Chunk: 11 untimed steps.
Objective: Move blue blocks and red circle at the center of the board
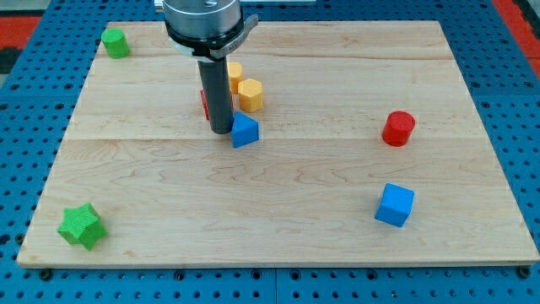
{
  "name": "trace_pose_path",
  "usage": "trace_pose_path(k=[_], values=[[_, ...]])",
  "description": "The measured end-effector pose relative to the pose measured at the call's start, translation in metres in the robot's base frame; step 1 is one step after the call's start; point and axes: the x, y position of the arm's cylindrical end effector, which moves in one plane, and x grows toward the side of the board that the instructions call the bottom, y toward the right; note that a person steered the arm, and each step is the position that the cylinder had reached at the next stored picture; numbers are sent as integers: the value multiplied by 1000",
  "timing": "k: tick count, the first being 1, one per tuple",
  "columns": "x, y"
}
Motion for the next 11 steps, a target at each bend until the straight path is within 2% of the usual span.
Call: trace_pose_path(k=[3,4,5,6,7,8,9,10,11], values=[[1,-11],[48,-46],[97,10],[74,60],[27,17],[-2,55],[79,88],[91,206],[63,299]])
